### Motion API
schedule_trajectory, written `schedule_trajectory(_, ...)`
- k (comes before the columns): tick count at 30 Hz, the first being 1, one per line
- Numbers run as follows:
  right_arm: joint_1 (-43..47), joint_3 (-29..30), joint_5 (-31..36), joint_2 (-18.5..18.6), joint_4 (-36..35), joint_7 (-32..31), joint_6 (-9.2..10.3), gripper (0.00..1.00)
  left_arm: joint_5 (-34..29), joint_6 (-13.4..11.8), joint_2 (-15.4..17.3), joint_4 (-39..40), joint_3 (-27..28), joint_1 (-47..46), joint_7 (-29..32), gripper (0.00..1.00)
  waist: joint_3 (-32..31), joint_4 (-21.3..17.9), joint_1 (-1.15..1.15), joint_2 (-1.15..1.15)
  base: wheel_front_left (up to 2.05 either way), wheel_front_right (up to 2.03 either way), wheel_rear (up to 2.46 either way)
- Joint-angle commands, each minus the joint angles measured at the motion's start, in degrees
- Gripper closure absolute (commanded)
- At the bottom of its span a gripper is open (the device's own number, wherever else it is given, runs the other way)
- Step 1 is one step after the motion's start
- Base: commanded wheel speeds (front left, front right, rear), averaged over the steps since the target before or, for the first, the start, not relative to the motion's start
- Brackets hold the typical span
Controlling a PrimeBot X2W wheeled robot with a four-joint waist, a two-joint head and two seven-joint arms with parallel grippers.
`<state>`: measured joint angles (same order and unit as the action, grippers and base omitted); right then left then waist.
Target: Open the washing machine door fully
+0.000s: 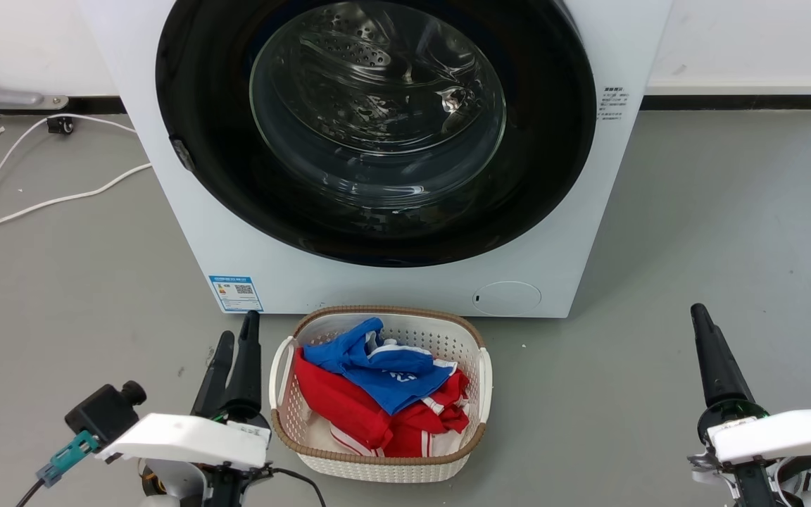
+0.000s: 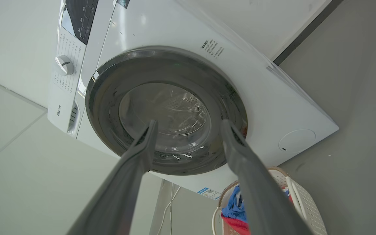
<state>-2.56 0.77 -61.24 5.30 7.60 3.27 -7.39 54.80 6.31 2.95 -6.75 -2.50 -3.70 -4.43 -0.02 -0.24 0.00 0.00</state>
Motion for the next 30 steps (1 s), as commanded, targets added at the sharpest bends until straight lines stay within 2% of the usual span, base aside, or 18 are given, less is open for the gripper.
schedule_trajectory(1, -0.33, 0.05, 2.60, 0.29, -1.18, 0.32, -0.07, 0.00, -2.76, 0.07, 0.15, 0.54, -0.46, -0.49, -0.60, 0.00, 0.00, -0.02, 0.00, 0.00, 0.00, 0.00, 0.00)
schedule_trajectory(15, 0.68, 0.09, 21.61, -0.08, -3.65, -0.31, -0.09, 0.00, -19.51, -1.38, 1.28, 0.10, -2.72, -0.83, -2.99, 0.00, -0.04, -0.14, 0.00, 0.00, 0.00, 0.00, 0.00)
schedule_trajectory(30, 2.09, 0.45, 33.87, -0.66, -4.38, 0.42, -0.11, 0.00, -30.79, -3.78, 2.82, -0.06, -5.23, -0.88, -5.08, 0.00, -0.10, -0.48, 0.00, 0.00, 0.00, 0.00, 0.00)
